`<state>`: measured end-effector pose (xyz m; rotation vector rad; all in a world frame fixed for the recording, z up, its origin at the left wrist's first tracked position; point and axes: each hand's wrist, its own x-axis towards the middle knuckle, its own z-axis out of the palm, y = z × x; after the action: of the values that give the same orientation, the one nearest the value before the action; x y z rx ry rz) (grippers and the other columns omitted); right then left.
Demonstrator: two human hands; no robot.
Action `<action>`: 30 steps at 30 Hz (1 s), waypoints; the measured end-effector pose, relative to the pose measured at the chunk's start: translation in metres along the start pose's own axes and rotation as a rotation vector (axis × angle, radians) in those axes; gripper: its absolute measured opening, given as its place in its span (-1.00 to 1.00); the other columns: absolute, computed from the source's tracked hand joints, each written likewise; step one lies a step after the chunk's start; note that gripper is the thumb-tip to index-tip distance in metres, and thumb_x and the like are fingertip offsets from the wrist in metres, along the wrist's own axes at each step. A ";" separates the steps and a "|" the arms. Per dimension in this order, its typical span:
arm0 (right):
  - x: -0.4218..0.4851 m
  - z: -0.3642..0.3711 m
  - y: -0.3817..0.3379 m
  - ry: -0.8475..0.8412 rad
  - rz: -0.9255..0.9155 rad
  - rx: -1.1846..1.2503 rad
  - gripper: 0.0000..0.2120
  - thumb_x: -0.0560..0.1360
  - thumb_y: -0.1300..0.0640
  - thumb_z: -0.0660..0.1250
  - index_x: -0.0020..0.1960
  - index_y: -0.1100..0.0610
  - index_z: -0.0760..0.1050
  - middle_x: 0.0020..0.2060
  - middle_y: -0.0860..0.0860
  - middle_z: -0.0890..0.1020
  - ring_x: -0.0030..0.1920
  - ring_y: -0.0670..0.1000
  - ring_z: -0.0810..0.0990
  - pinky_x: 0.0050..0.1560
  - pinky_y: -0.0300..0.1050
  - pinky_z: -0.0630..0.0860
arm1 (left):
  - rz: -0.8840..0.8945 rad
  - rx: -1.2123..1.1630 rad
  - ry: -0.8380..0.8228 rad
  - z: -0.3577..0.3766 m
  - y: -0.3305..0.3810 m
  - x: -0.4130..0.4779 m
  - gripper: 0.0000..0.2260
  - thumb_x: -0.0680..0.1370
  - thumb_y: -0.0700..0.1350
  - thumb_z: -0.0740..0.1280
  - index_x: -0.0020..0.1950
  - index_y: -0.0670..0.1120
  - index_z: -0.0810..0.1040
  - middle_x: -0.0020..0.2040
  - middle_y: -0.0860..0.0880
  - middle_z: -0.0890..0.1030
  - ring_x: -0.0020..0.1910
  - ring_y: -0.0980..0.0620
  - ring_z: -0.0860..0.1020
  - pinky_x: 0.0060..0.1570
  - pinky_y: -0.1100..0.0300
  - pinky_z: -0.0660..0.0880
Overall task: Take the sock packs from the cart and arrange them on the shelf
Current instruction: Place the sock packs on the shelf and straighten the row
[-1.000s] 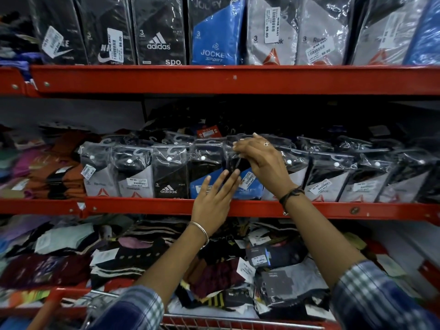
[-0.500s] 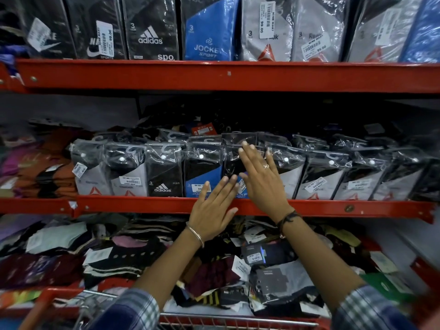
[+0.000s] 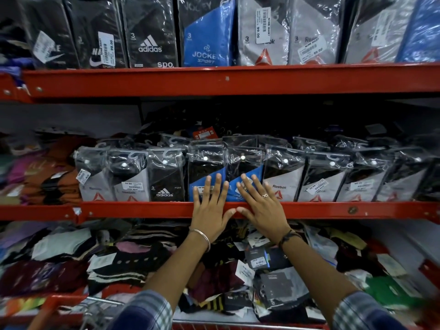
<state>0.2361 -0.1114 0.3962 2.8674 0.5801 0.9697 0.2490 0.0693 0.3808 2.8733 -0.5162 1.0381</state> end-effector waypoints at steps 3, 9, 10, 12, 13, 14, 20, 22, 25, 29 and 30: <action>-0.006 -0.010 0.007 -0.023 -0.052 0.060 -0.41 0.58 -0.21 -0.07 0.50 0.08 0.07 0.52 0.02 0.07 0.51 0.02 -0.04 0.47 0.01 -0.04 | -0.029 0.022 -0.001 -0.002 0.008 -0.003 -0.32 0.53 0.27 -0.10 0.49 -0.08 -0.24 0.49 -0.07 -0.37 0.48 -0.10 -0.23 0.39 -0.13 -0.25; -0.051 -0.035 0.051 0.115 0.038 0.160 -0.48 0.62 -0.11 -0.10 0.48 0.13 0.10 0.48 0.04 0.13 0.49 -0.01 0.05 0.48 -0.13 -0.16 | 0.049 -0.044 0.104 -0.016 0.049 -0.008 -0.39 0.57 0.16 -0.04 0.50 -0.05 -0.22 0.51 0.02 -0.32 0.49 -0.04 -0.23 0.41 -0.06 -0.27; -0.059 -0.037 0.065 0.153 0.086 0.160 -0.49 0.62 -0.11 -0.09 0.48 0.13 0.10 0.49 0.03 0.11 0.50 0.00 0.02 0.49 -0.10 -0.15 | 0.094 -0.058 0.124 -0.018 0.063 -0.003 -0.39 0.57 0.14 -0.02 0.50 -0.05 -0.22 0.51 0.03 -0.32 0.49 -0.03 -0.22 0.41 -0.05 -0.26; -0.077 -0.038 0.096 0.222 0.168 0.133 -0.48 0.61 -0.08 -0.05 0.51 0.09 0.02 0.53 -0.04 -0.06 0.51 0.00 -0.06 0.49 -0.03 -0.13 | 0.191 -0.073 0.161 -0.020 0.095 0.008 -0.39 0.57 0.11 0.01 0.50 -0.06 -0.20 0.51 0.03 -0.31 0.49 -0.02 -0.21 0.42 -0.07 -0.21; -0.083 -0.038 0.110 0.257 0.196 0.113 -0.46 0.61 -0.06 -0.02 0.52 0.07 -0.05 0.53 -0.07 -0.15 0.52 0.01 -0.08 0.50 0.01 -0.12 | 0.227 -0.084 0.178 -0.020 0.110 0.014 -0.39 0.57 0.10 0.02 0.50 -0.06 -0.19 0.51 0.03 -0.31 0.49 -0.02 -0.19 0.42 -0.08 -0.18; -0.087 -0.039 0.123 0.291 0.219 0.099 -0.42 0.60 -0.05 0.01 0.52 0.06 -0.13 0.52 -0.08 -0.20 0.52 0.01 -0.10 0.50 0.03 -0.11 | 0.253 -0.100 0.190 -0.020 0.124 0.021 -0.39 0.57 0.09 0.04 0.50 -0.05 -0.20 0.51 0.04 -0.31 0.49 -0.02 -0.19 0.42 -0.09 -0.16; -0.098 -0.032 0.182 0.348 0.243 0.066 -0.30 0.56 -0.16 0.03 0.51 0.07 -0.25 0.51 -0.04 -0.28 0.51 0.02 -0.18 0.49 0.03 -0.11 | 0.325 -0.100 0.200 -0.006 0.196 0.059 -0.43 0.59 0.09 0.00 0.50 0.02 -0.20 0.50 0.09 -0.32 0.49 -0.01 -0.21 0.42 -0.09 -0.17; -0.096 -0.025 0.192 0.332 0.200 0.056 -0.27 0.55 -0.15 0.08 0.51 0.06 -0.26 0.51 -0.05 -0.29 0.51 0.02 -0.20 0.50 0.02 -0.15 | 0.287 -0.092 0.193 0.003 0.207 0.068 -0.41 0.58 0.09 0.01 0.50 0.01 -0.21 0.50 0.09 -0.33 0.49 0.01 -0.22 0.41 -0.10 -0.16; -0.088 -0.016 0.195 0.319 0.183 0.017 -0.28 0.55 -0.16 0.05 0.51 0.05 -0.27 0.50 -0.06 -0.31 0.50 0.00 -0.24 0.50 0.00 -0.25 | 0.203 -0.045 0.195 0.017 0.209 0.072 -0.42 0.58 0.09 0.01 0.51 0.01 -0.20 0.50 0.08 -0.33 0.49 0.01 -0.22 0.43 -0.05 -0.22; -0.081 -0.004 0.199 0.296 0.207 0.000 -0.32 0.56 -0.11 0.00 0.50 0.08 -0.28 0.50 -0.04 -0.33 0.50 -0.01 -0.25 0.48 -0.02 -0.33 | 0.160 0.012 0.202 0.028 0.213 0.070 -0.47 0.60 0.07 -0.06 0.51 0.00 -0.18 0.51 0.06 -0.32 0.49 -0.01 -0.22 0.43 -0.04 -0.30; -0.081 -0.002 0.199 0.299 0.204 0.003 -0.33 0.57 -0.10 -0.01 0.50 0.09 -0.28 0.50 -0.03 -0.33 0.50 -0.02 -0.24 0.48 -0.03 -0.33 | 0.152 0.013 0.207 0.030 0.213 0.070 -0.48 0.60 0.07 -0.08 0.51 0.00 -0.18 0.51 0.06 -0.32 0.49 -0.01 -0.22 0.43 -0.04 -0.31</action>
<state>0.2413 -0.3257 0.3859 2.8449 0.3071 1.4447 0.2486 -0.1569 0.3862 2.7288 -0.7221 1.3464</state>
